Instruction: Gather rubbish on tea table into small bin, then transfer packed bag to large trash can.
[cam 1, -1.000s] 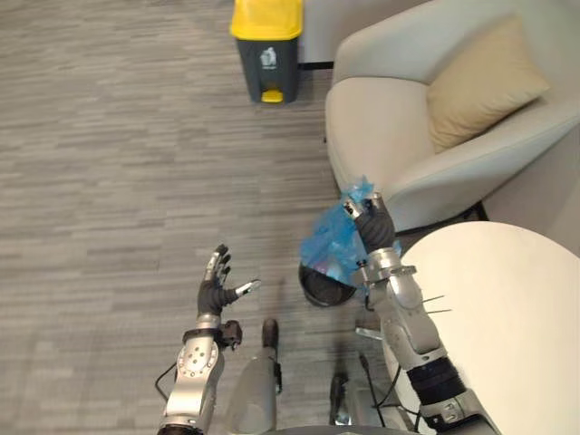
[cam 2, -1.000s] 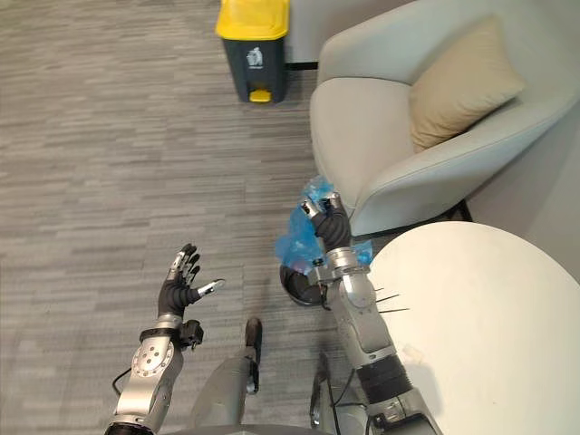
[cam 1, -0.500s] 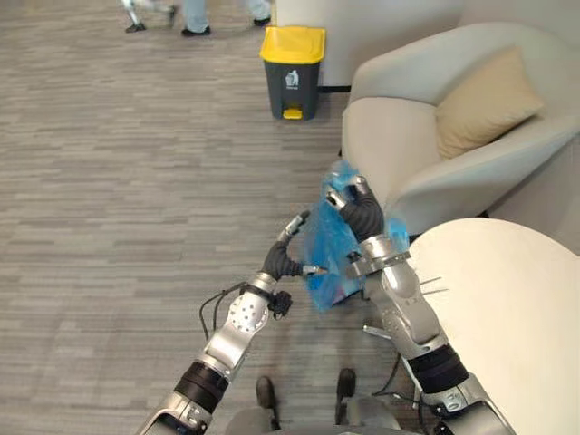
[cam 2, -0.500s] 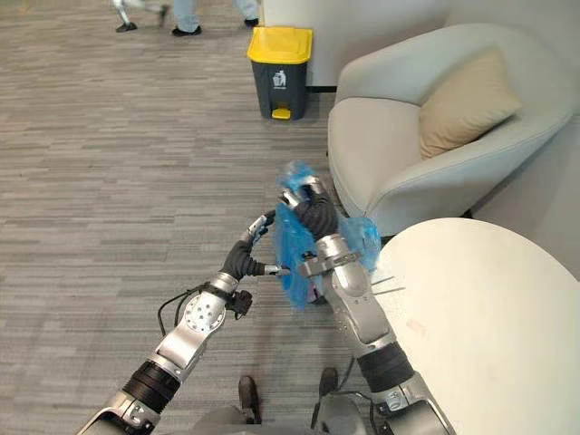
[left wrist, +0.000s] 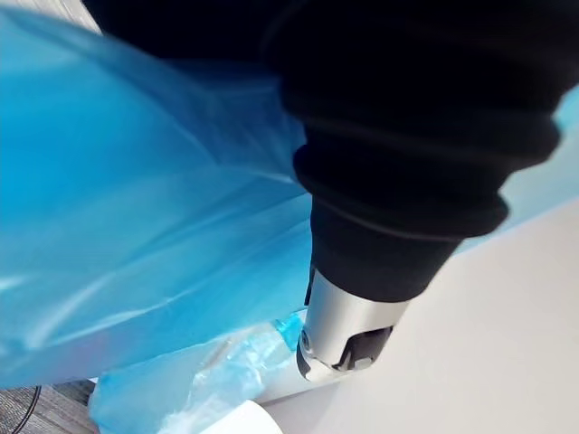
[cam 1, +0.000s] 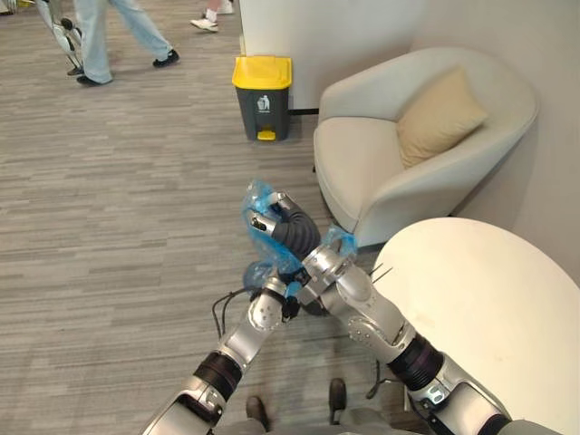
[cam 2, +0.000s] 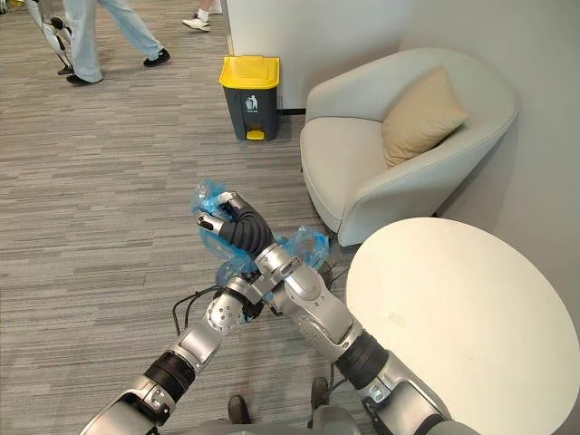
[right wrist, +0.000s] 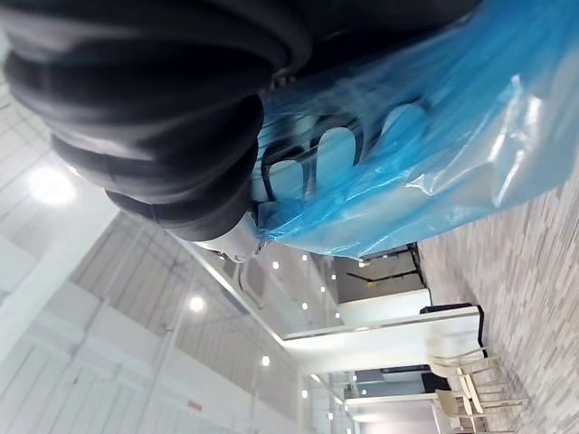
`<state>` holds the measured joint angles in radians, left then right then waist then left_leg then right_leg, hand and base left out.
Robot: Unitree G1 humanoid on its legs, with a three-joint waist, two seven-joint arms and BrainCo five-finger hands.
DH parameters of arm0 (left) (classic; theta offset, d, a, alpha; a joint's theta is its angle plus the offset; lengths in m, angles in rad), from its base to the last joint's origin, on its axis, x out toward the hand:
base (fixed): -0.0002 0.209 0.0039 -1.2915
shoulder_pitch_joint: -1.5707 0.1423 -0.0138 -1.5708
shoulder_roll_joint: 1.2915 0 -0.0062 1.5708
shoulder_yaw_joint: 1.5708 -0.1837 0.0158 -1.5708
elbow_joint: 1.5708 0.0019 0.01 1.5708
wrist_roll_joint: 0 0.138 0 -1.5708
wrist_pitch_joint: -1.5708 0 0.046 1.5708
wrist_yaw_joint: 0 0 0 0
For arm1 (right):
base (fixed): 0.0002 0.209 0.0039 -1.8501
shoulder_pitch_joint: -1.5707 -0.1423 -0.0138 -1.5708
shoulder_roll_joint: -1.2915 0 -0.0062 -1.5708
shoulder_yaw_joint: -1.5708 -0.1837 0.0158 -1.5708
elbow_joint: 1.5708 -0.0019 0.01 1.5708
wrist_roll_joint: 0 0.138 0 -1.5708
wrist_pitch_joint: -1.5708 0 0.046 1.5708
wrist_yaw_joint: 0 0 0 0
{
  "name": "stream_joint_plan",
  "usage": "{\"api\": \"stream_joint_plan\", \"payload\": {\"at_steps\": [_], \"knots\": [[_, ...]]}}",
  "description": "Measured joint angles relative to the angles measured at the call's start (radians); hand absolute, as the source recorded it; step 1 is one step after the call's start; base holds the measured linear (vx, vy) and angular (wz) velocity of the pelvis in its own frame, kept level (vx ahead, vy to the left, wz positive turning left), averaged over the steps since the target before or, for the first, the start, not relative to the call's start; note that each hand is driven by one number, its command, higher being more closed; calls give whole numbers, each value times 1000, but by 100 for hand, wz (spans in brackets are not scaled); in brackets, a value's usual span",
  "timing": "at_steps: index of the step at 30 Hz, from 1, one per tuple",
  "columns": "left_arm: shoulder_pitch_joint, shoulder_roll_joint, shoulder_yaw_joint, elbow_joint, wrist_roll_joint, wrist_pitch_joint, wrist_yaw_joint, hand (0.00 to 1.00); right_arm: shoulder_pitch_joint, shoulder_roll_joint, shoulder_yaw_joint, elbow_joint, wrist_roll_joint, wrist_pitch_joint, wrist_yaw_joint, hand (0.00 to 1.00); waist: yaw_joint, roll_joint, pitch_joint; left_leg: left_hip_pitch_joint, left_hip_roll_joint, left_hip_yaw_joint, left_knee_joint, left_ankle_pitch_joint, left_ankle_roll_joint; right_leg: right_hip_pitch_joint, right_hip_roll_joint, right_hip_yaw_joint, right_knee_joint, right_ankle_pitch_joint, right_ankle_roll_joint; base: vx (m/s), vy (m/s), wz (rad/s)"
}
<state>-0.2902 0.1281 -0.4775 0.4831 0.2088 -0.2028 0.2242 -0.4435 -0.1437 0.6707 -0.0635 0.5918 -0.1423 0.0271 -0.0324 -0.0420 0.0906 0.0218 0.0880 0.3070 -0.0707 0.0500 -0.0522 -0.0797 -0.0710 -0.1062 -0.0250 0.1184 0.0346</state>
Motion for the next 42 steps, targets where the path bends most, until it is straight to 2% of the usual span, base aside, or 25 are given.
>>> {"api": "stream_joint_plan", "payload": {"at_steps": [6,9,12,13,16,21,23,26,30,32,34,38,39,41,42], "knots": [[1,-7,-21,-2,-37,-1,0,100,-47,19,22,0,-14,-1,12,0,0,2,-16,11,10,-8,0,1,-2,21,5,-1,-15,1,-2,0,0,0],[20,-7,-20,-28,-67,0,-1,100,-47,16,18,0,-83,-6,21,0,-5,3,-21,10,11,-12,0,1,-2,22,6,-1,-15,1,-2,0,0,0],[82,-9,11,-95,-109,1,-6,100,-8,8,-16,-1,-243,-20,21,0,-8,2,-21,11,11,-16,0,1,-2,25,6,-1,-15,1,-1,-2,0,2],[114,-12,36,-117,-133,1,-5,100,34,-9,-39,-2,-328,-36,20,0,-7,2,-22,11,11,-19,0,1,-2,27,6,0,-15,1,-1,-2,1,7],[191,-13,127,-145,-174,1,-5,100,183,-77,-104,-3,-487,-47,20,0,-4,2,-22,24,11,-28,-2,1,-3,44,7,2,-16,-4,5,2,5,9],[294,34,275,-189,-209,0,-4,100,393,-234,-200,-10,-622,-51,39,0,-7,3,-23,31,9,-29,-19,-3,-8,48,6,13,-24,-10,13,-1,2,1],[332,48,323,-200,-218,0,-4,100,467,-306,-209,-21,-669,-72,50,0,-6,3,-23,31,9,-29,-20,-2,-8,49,6,15,-29,-16,21,0,0,0],[374,50,378,-200,-220,0,-4,100,572,-337,-251,-20,-739,-94,68,0,-6,6,-23,28,9,-32,-21,-1,-9,49,6,12,-30,-17,21,-2,-1,1],[432,50,451,-189,-240,-2,-5,100,675,-296,-326,81,-764,-113,80,0,-11,12,-21,17,-1,-53,-22,-1,-10,55,-1,-12,-29,-31,23,-1,5,18],[452,48,482,-155,-268,-5,-8,100,698,-232,-390,177,-760,-109,80,0,-11,18,-19,0,-2,-79,-13,-2,-9,52,-7,-37,-19,-47,24,23,-1,43],[468,39,528,-85,-323,-5,-23,100,696,-134,-492,309,-733,-95,69,0,-9,29,-16,-65,-7,-133,32,-8,-2,24,-22,-91,11,-65,31,13,-2,70],[472,33,561,5,-349,0,-52,100,636,-50,-613,482,-651,-70,18,0,-4,53,13,-172,-26,-225,129,-26,4,10,-51,-216,61,-95,28,2,27,98],[475,32,561,13,-354,0,-62,100,623,-44,-635,507,-636,-66,-4,0,-4,61,18,-198,-23,-213,144,-48,13,11,-63,-261,73,-105,28,-5,37,106],[486,21,571,40,-354,1,-88,100,608,-42,-672,538,-633,-65,-49,0,-7,74,24,-220,18,-65,190,-56,22,30,-89,-348,89,-133,48,70,73,119],[486,19,573,43,-354,2,-92,100,605,-41,-676,549,-634,-65,-55,0,-7,73,27,-222,19,-51,196,-60,27,34,-96,-356,96,-140,52,106,77,78]]}}
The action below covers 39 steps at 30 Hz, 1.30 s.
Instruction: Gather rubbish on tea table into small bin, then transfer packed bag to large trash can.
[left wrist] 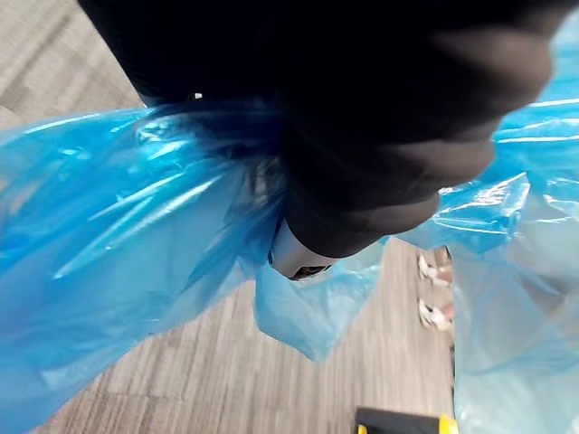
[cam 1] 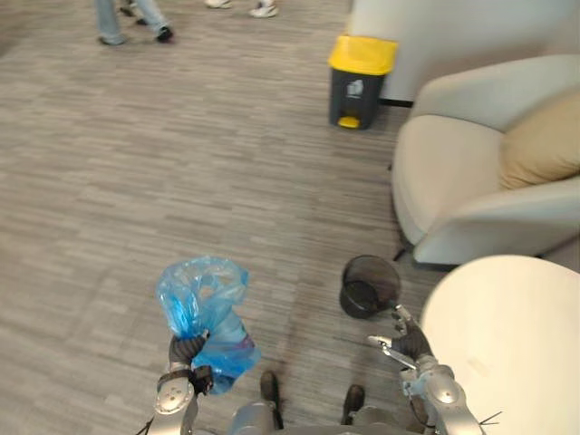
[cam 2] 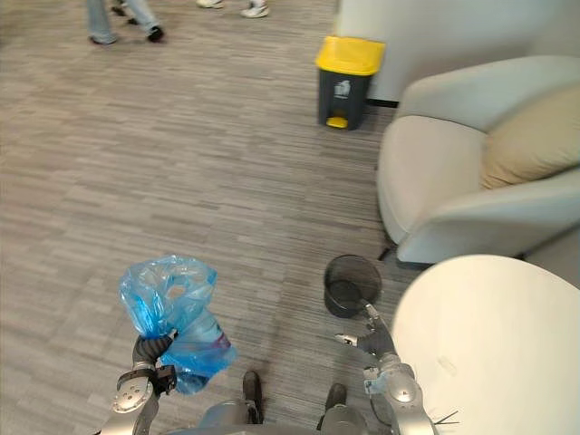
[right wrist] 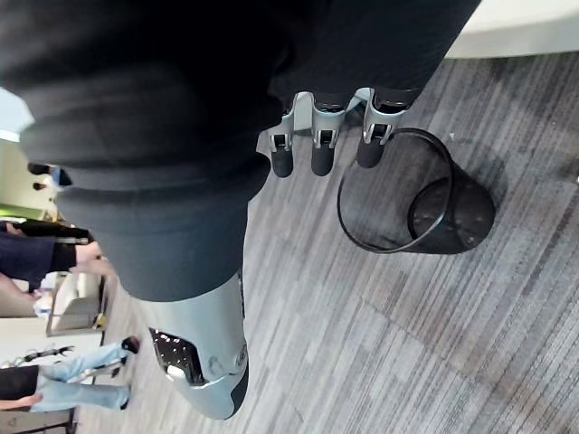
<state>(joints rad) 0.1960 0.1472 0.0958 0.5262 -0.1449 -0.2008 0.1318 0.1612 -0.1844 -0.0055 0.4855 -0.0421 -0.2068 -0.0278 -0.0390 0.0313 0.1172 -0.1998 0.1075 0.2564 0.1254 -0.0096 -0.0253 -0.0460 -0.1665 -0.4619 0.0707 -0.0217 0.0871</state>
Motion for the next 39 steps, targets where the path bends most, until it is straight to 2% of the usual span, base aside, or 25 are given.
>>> {"api": "stream_joint_plan", "payload": {"at_steps": [3,6,7,8,9,10,11,12,15,17,20,21,22,24,26,27,30,31,32,33,34,35,36,38,39], "knots": [[39,-15,25,19,1,8,-15,100,-11,11,-13,25,-10,19,-25,0,27,-5,7,-21,-9,-15,87,-67,14,17,-37,-25,48,-51,27,93,86,29],[96,-11,44,18,12,21,-26,100,-14,33,-30,58,-43,25,-36,0,28,-19,20,-56,-28,-9,250,-196,31,11,-118,-36,213,-165,69,211,197,34],[109,-4,45,16,16,25,-30,100,-4,38,-31,65,-46,31,-35,0,28,-34,33,-53,-44,-21,293,-242,42,-11,-156,-6,331,-183,35,249,132,24],[122,-3,45,15,30,30,-34,100,-8,39,-31,84,-44,40,-36,0,26,-32,42,-41,-53,-34,311,-270,58,-98,-184,95,518,-146,-27,195,102,21],[123,-3,45,15,32,31,-36,100,-6,40,-31,88,-44,41,-36,0,23,-30,43,-28,-56,-41,310,-274,64,-127,-186,127,574,-126,-56,304,173,32],[121,7,43,9,38,31,-40,100,0,48,-34,93,-41,42,-35,0,15,-26,57,0,-55,-69,308,-286,79,-192,-177,203,705,-113,-61,356,120,44],[118,24,42,3,39,31,-40,100,7,63,-38,99,-36,43,-35,0,4,-25,71,30,-52,-93,295,-300,80,-227,-139,232,728,-191,-19,426,123,46],[115,31,41,0,39,31,-40,100,7,68,-38,101,-33,43,-35,0,-3,-31,72,45,-52,-97,284,-306,79,-246,-123,237,723,-214,-19,358,19,31],[63,57,24,-6,39,31,-41,100,3,74,-70,100,-18,43,-37,0,-7,-38,79,127,-54,-112,228,-335,54,-356,-57,206,590,-235,-15,367,-21,19],[19,53,22,-6,39,29,-42,100,1,67,-90,107,-5,45,-44,0,-22,-28,84,185,-50,-124,188,-344,38,-397,-22,177,443,-197,-20,484,-64,39],[10,59,12,-9,39,21,-43,100,27,69,-98,104,0,59,-50,0,-67,-43,73,279,-40,-132,196,-379,-32,-409,19,161,367,-29,-113,621,-151,63],[8,26,4,-15,39,22,-43,100,38,55,-103,104,1,64,-51,0,-66,-10,76,252,11,-122,337,-379,-59,-388,47,143,424,-48,-140,811,-249,11],[29,2,4,-47,39,22,-45,100,42,58,-101,74,1,63,-50,0,-51,13,82,183,75,-92,551,-306,-88,-342,82,138,417,-105,-160,816,-261,-24],[53,-26,4,-60,39,22,-47,100,39,59,-100,34,2,63,-47,0,-35,38,90,73,162,-79,841,-166,-39,-249,145,163,379,-149,-184,757,-225,-66],[50,-40,-5,-76,37,22,-58,100,43,60,-103,-14,3,62,-50,0,-12,28,97,9,191,-68,958,-199,-32,-118,187,209,297,-159,-196,669,-166,-66],[51,-49,-7,-109,37,21,-69,100,42,60,-105,-49,4,61,-57,0,0,3,101,-33,182,-35,949,-219,-2,-37,187,247,234,-162,-197,611,-104,-61],[53,-68,-10,-169,38,17,-87,100,28,57,-126,-94,14,56,-59,0,31,-15,103,-170,124,-7,764,-249,11,108,184,334,117,-167,-194,529,-26,-75],[52,-67,-13,-177,38,16,-87,100,22,56,-133,-92,14,56,-60,0,43,-17,103,-189,101,-21,683,-247,9,126,178,360,105,-175,-186,633,112,-125],[49,-68,-18,-181,38,16,-87,100,9,50,-142,-74,14,55,-61,0,60,-17,101,-217,32,-97,453,-218,-32,158,165,414,93,-209,-159,525,139,-110],[53,-69,-19,-179,38,16,-87,100,-2,48,-144,-54,14,56,-60,0,59,-11,98,-211,9,-145,335,-188,-58,169,166,439,89,-223,-147,637,247,-145],[74,-71,-23,-181,38,16,-85,100,-12,43,-142,-19,13,59,-62,0,63,15,79,-207,-4,-233,196,-122,-65,184,180,498,102,-271,-122,583,325,-172],[90,-68,-25,-173,38,18,-84,100,-14,59,-139,14,12,60,-61,0,82,-7,59,-205,-17,-247,282,-50,-69,176,164,574,163,-339,-91,591,344,-184],[96,-68,-25,-172,38,20,-83,100,-12,71,-137,20,10,63,-61,0,85,-24,49,-202,-29,-229,316,-64,-52,165,148,599,216,-356,-76,621,308,-162],[97,-55,-31,-179,38,21,-85,100,1,100,-134,2,-1,63,-60,0,74,-62,47,-151,-23,-143,376,-144,-11,52,105,599,525,-350,35,561,227,-100],[87,-46,-47,-179,38,22,-82,100,0,109,-129,2,-8,64,-59,0,61,-75,51,-88,-29,-108,381,-190,11,-53,77,586,763,-284,154,593,245,-68]]}}
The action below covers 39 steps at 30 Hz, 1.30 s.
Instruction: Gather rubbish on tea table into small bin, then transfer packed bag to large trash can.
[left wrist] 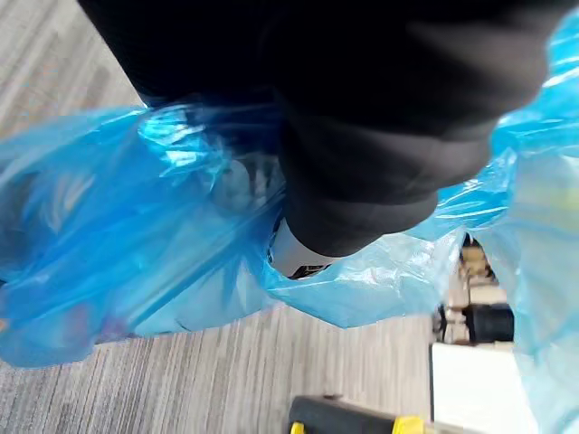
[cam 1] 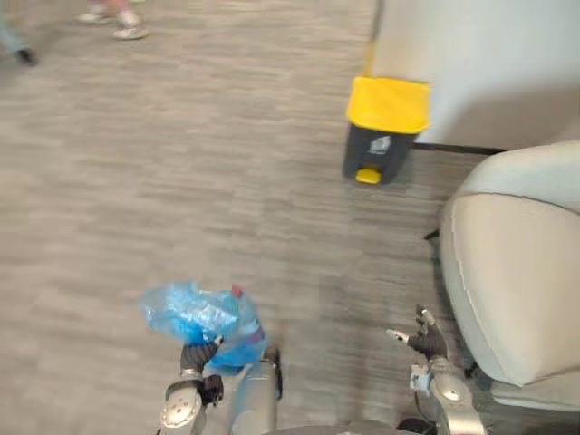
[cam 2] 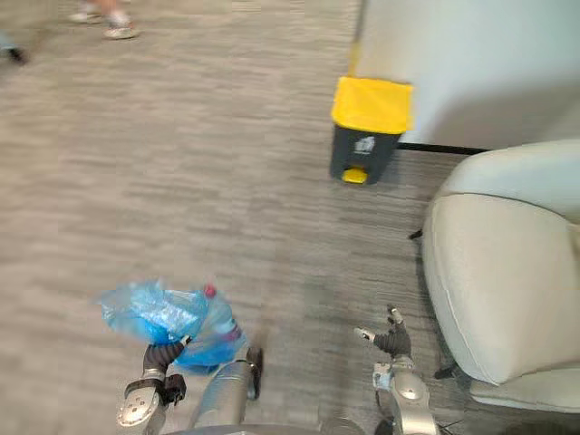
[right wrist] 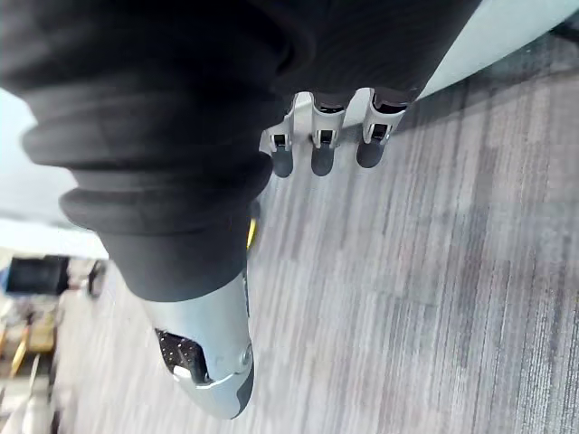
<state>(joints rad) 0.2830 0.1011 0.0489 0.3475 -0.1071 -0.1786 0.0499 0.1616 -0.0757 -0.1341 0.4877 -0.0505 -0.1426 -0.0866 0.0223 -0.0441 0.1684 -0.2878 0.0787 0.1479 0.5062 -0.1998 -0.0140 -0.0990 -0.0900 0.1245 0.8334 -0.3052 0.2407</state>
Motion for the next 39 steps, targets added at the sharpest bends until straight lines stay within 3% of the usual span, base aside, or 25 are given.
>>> {"api": "stream_joint_plan", "payload": {"at_steps": [1,3,5,6,7,8,10,12,14,15,16,17,20,23,24,25,27,28,29,32,34,36,37,38,39], "knots": [[-8,9,-14,-1,0,2,4,100,0,-1,10,0,0,0,-1,0,-27,1,1,65,-1,17,-13,-30,13,-61,-23,-56,134,-16,-48,575,238,-55],[-16,20,-13,-6,0,0,18,100,-7,0,36,1,-1,-1,-1,0,-36,16,7,180,4,52,-85,-56,22,-142,-40,-145,157,-42,-138,450,128,-49],[-30,38,-9,-11,0,-1,20,100,-12,2,45,1,-4,-1,0,0,-38,17,7,264,11,72,-161,-71,15,-227,-48,-236,67,-52,-158,430,48,-38],[-48,47,-2,-11,0,-2,21,100,-18,-7,45,4,-17,-2,-1,0,-41,18,7,312,13,79,-207,-80,2,-291,-52,-282,-83,-38,-167,352,-1,-6],[-52,49,3,-9,0,-2,21,100,-24,-13,44,16,-23,-2,0,0,-46,19,8,333,15,80,-224,-82,-1,-305,-49,-295,-168,-12,-173,591,-45,12],[-58,53,13,5,1,-2,23,100,-33,-20,37,42,-35,1,-1,0,-62,21,8,384,14,73,-267,-90,-25,-319,-28,-306,-365,96,-191,534,-64,27],[-59,56,19,21,3,-2,25,100,-20,-23,30,49,-39,9,-3,0,-76,25,5,417,26,48,-256,-112,-62,-314,-6,-283,-373,251,-234,606,-116,40],[-65,37,22,40,6,-1,25,100,-12,-36,32,48,-40,17,1,0,-67,45,12,384,66,39,-87,-99,-98,-292,2,-312,-293,167,-257,688,-197,12],[-53,-16,24,36,6,-1,28,100,-10,-59,33,32,-40,19,1,0,-56,99,38,224,153,-14,342,59,-70,-178,49,-323,-322,107,-291,636,-163,-14],[-32,-40,19,31,6,-1,28,100,-6,-59,33,14,-39,24,-2,0,-42,106,42,138,194,-25,533,84,-64,-100,78,-320,-362,80,-298,448,-77,-23],[-32,-47,13,31,6,-1,27,100,-3,-55,33,-2,-39,26,-4,0,-36,109,42,103,199,-26,592,62,-59,-58,86,-314,-383,69,-303,559,-98,-28],[-28,-50,3,23,6,-1,25,100,6,-48,32,-30,-37,26,-8,0,-22,86,46,41,188,-9,628,23,-42,14,85,-296,-426,48,-304,534,-58,-42],[-21,-43,-1,18,6,-3,19,100,-19,-48,33,-29,-37,19,-10,0,11,45,49,-80,121,52,442,-14,-2,123,56,-242,-508,9,-289,501,15,-49],[-13,-43,-2,18,10,-2,17,100,-26,-75,14,28,-37,14,-22,0,24,63,35,-111,32,71,-67,54,-65,220,36,-204,-594,-22,-232,524,145,-46],[-9,-36,4,23,13,-2,19,100,-31,-72,6,78,-37,21,-25,0,30,63,23,-97,4,63,-111,205,51,254,25,-169,-608,-43,-206,639,213,-33],[-14,-28,14,21,14,-1,21,100,-36,-69,8,89,-38,28,-22,0,17,36,4,-107,-25,78,-81,167,76,249,-11,-146,-598,-35,-199,794,263,-17],[-32,-31,10,15,19,-1,20,100,-35,-69,-20,92,-38,34,-24,0,11,31,4,-104,-33,95,-9,75,93,219,-29,-118,-474,-12,-158,729,241,1],[-31,-29,9,16,21,0,20,100,-41,-66,-23,92,-38,35,-24,0,8,30,5,-73,-38,100,-4,42,95,172,-37,-109,-328,15,-115,710,251,-6],[-28,-15,2,16,21,2,22,100,-43,-54,-23,91,-39,34,-24,0,-15,22,10,22,-62,98,-41,8,104,67,-57,-92,-31,66,-31,564,183,-3],[-27,-7,-11,15,23,5,37,100,-29,-43,1,86,-40,34,-24,0,-21,31,13,191,-62,100,-114,-15,108,-43,-63,-140,144,15,-123,513,98,-3],[-30,2,-11,-3,24,5,43,100,-17,-24,14,59,-40,32,-24,0,-26,35,11,281,-54,84,-179,-23,102,-147,-57,-218,88,-9,-164,435,-48,26],[-51,11,-6,1,24,4,43,100,-7,-11,12,38,-39,31,-24,0,-48,30,9,310,-43,38,-190,-46,68,-209,-26,-257,-133,1,-170,442,-109,65],[-55,11,-2,1,24,4,43,100,5,-10,9,39,-39,32,-24,0,-52,19,6,328,-44,28,-186,-60,47,-204,-12,-252,-278,50,-195,329,-121,65],[-57,14,4,8,24,3,43,100,32,-11,5,42,-39,32,-25,0,-49,6,1,341,-54,8,-166,-98,5,-188,-10,-242,-391,213,-226,397,-145,68],[-61,0,3,18,28,8,44,100,36,-20,-11,50,-39,37,-26,0,-51,35,-3,352,-31,-11,-152,-112,-5,-167,1,-270,-380,204,-232,388,-139,50]]}}
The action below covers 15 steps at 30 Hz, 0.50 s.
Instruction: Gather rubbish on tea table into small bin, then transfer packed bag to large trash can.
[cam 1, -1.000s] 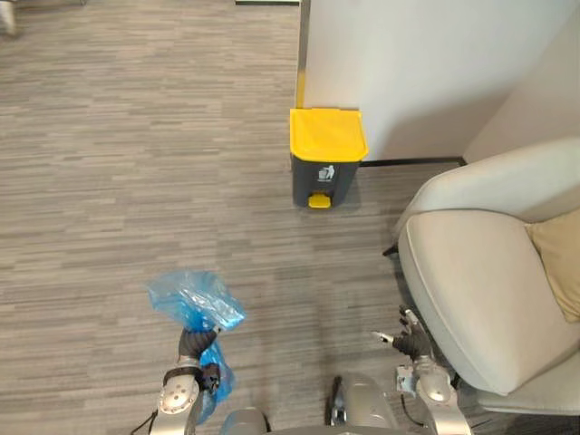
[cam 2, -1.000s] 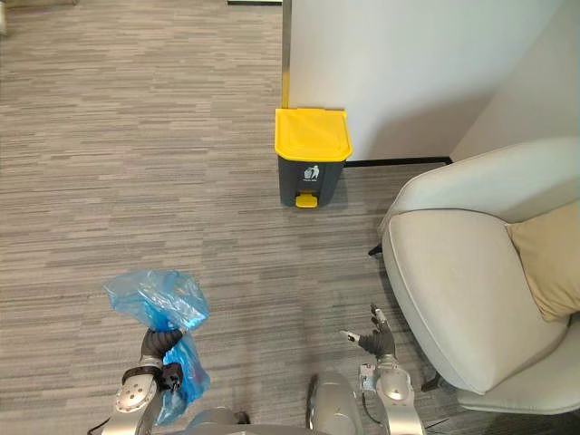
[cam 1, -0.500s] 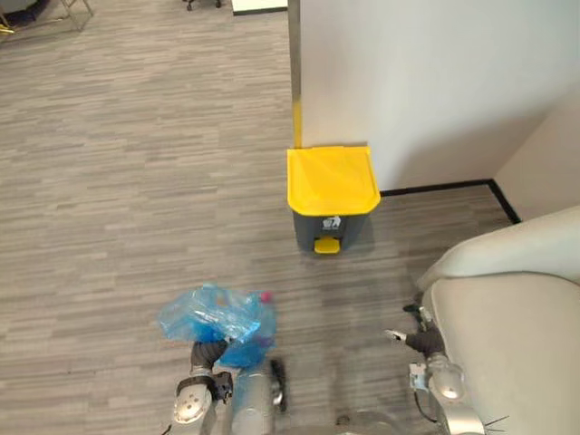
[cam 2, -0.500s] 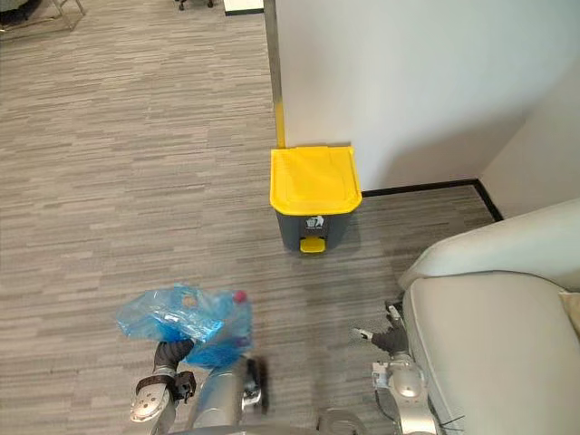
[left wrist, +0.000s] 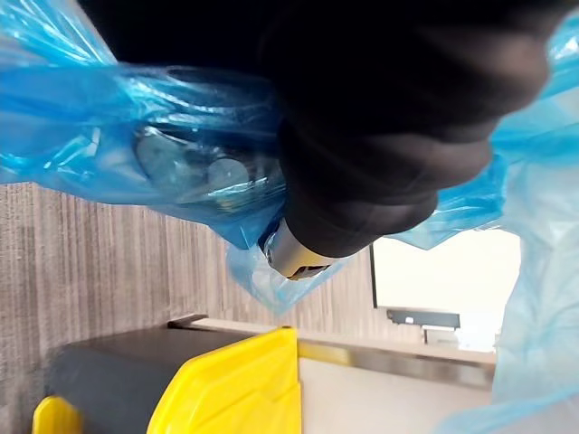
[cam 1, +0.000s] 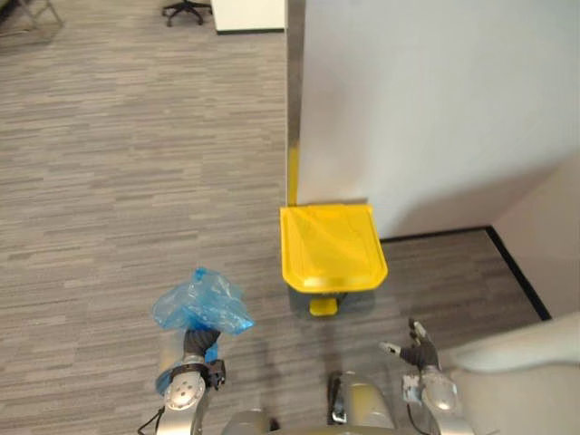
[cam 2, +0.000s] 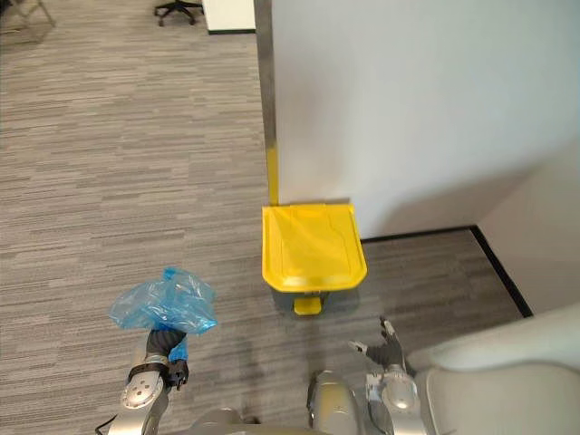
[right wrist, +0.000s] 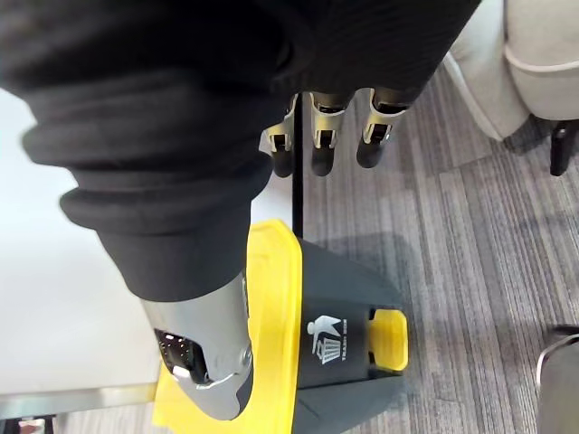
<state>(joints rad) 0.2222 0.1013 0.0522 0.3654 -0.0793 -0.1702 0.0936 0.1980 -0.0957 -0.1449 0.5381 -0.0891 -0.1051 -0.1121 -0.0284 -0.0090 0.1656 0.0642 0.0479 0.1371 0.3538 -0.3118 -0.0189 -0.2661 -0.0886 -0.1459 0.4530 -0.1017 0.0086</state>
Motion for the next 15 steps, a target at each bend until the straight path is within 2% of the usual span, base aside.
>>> {"api": "stream_joint_plan", "payload": {"at_steps": [1,2,3,4,5,6,7,9,10,11,13,15], "knots": [[8,-4,1,-6,3,-1,0,100,10,1,-8,-4,1,2,-2,0,6,14,-10,1,22,1,5,4,-7,10,9,-12,-5,-10,-7,450,-192,35],[15,-8,1,-26,5,-6,-1,100,17,2,-12,-20,2,-2,-2,0,15,19,-9,-16,42,1,72,17,-28,42,16,-32,-30,-47,-11,362,-183,29],[12,-13,6,-26,5,-6,-2,100,16,2,-14,-24,4,-2,-3,0,15,24,-5,-42,59,2,143,24,-41,66,23,-47,-48,-54,-15,355,-204,42],[12,-24,9,-27,5,-6,-5,100,19,4,-14,-31,5,-1,-2,0,15,25,-4,-87,82,5,255,47,-78,103,32,-53,-74,-58,-20,307,-132,21],[24,-35,9,-35,4,-6,-7,100,26,10,-13,-55,11,-2,-3,0,28,20,-1,-127,121,26,345,27,-57,160,42,-54,-114,-61,-27,248,-90,4],[29,-38,8,-36,4,-7,-7,100,26,11,-13,-63,15,-5,-4,0,37,15,0,-133,128,36,348,18,-43,176,42,-52,-123,-63,-29,329,-64,-22],[37,-46,3,-38,4,-7,-8,100,25,9,-15,-75,22,-7,-4,0,45,5,-6,-149,130,44,315,7,-24,191,38,-42,-138,-63,-29,230,1,-31],[44,-51,-5,-38,5,-7,-9,100,10,7,-34,-77,23,-12,-16,0,45,15,-12,-159,126,42,126,24,-35,196,38,-31,-146,-62,-27,236,59,-30],[43,-55,-8,-36,5,-7,-9,100,6,7,-55,-73,32,-11,-20,0,42,36,-16,-159,129,38,1,109,-44,195,55,-25,-146,-65,-16,158,117,-29],[39,-51,-8,-26,5,-7,-8,100,4,16,-64,-60,39,-9,-20,0,45,28,-18,-140,127,42,-11,106,-52,195,51,-6,-145,-70,-5,186,141,-33],[39,-50,-14,-16,6,-6,-14,100,23,28,-68,-51,40,-6,-19,0,42,10,-33,-111,103,79,-61,112,-45,200,33,23,-178,-59,15,152,147,-36],[36,-49,-18,-14,13,-6,-27,100,28,33,-74,-47,40,-6,-19,0,42,7,-35,-94,89,104,-78,113,-42,210,24,45,-207,-49,32,104,127,-35]]}}
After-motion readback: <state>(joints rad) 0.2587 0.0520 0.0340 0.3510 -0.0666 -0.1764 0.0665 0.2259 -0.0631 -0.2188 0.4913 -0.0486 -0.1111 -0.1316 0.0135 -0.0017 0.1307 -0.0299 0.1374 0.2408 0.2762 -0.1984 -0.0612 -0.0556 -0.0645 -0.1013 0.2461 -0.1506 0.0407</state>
